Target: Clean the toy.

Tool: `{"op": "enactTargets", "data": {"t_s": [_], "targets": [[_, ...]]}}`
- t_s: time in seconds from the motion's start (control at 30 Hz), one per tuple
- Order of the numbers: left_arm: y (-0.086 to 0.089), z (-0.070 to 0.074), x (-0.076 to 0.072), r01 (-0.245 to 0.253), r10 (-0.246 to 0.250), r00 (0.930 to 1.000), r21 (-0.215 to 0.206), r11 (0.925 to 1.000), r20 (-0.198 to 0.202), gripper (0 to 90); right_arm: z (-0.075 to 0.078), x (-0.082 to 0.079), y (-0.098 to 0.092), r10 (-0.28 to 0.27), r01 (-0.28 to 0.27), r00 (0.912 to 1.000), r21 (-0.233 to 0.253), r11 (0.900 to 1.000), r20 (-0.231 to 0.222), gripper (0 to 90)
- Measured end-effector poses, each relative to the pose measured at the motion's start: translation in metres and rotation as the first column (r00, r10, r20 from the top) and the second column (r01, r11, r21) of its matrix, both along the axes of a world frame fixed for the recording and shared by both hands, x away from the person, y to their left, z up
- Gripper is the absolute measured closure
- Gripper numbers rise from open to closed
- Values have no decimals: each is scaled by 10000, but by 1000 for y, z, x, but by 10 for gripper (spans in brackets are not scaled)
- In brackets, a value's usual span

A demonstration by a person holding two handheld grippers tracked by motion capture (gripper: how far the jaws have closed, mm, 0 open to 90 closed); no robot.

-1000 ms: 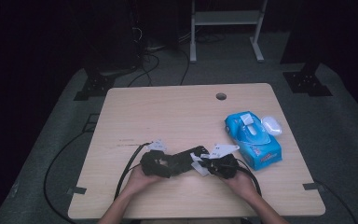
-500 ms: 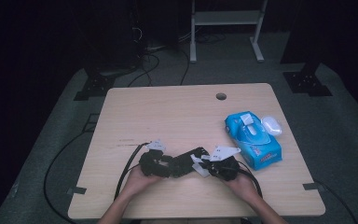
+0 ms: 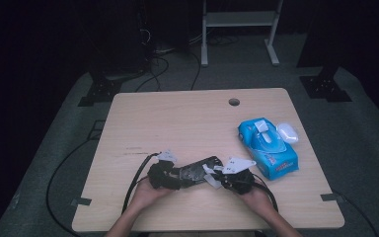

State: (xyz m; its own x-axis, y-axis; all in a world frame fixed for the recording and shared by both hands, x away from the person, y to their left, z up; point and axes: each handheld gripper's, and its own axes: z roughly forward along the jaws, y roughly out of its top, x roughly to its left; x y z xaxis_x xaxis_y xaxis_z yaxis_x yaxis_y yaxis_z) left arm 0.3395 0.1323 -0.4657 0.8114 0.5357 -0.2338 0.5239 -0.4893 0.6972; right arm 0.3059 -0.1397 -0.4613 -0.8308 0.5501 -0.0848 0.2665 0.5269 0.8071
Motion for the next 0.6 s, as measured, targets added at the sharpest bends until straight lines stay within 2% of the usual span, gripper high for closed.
{"op": "enactTargets", "data": {"t_s": [0.1, 0.23, 0.27, 0.33, 0.37, 0.4, 0.47, 0.5, 0.53, 0.6], "targets": [[-3, 2, -2, -28, 13, 9968, 194, 9998, 793, 401, -1, 1, -1, -134, 134, 9999, 15, 9999, 19, 838], [-5, 3, -4, -26, -23, 9914, 370, 9993, 1307, 428, -2, 3, -2, -260, 260, 9997, 72, 9996, -36, 838], [-6, 3, -5, 5, -76, 9878, 456, 9990, 1557, 448, -2, 3, -3, -267, 267, 9996, 43, 9996, -21, 838], [-10, 2, -7, 268, -360, 9828, 530, 9982, 1810, 563, -5, 5, -2, -240, 235, 9993, -174, 9996, -289, 839], [-12, 2, -7, 332, -432, 9836, 596, 9977, 1752, 539, -14, 8, 3, -143, 56, 9961, -986, 9951, -871, 831], [-14, 1, -7, 378, -480, 9838, 616, 9974, 1729, 526, -17, 6, 2, -135, 82, 9979, -834, 9965, -636, 834], [-16, 1, -8, 444, -575, 9786, 702, 9965, 1974, 508, -14, 8, 2, -191, 129, 9968, -785, 9968, -781, 833], [-17, 1, -8, 492, -616, 9774, 654, 9966, 2024, 504, -11, 9, 2, -207, 139, 9960, -782, 9968, -867, 832], [-18, 2, -8, 499, -599, 9762, 529, 9974, 2085, 488, -10, 9, 1, -225, 172, 9968, -698, 9974, -769, 832], [-18, 4, -7, 474, -588, 9689, 532, 9975, 2405, 468, -10, 9, -1, -285, 231, 9959, -636, 9977, -854, 831]]}}
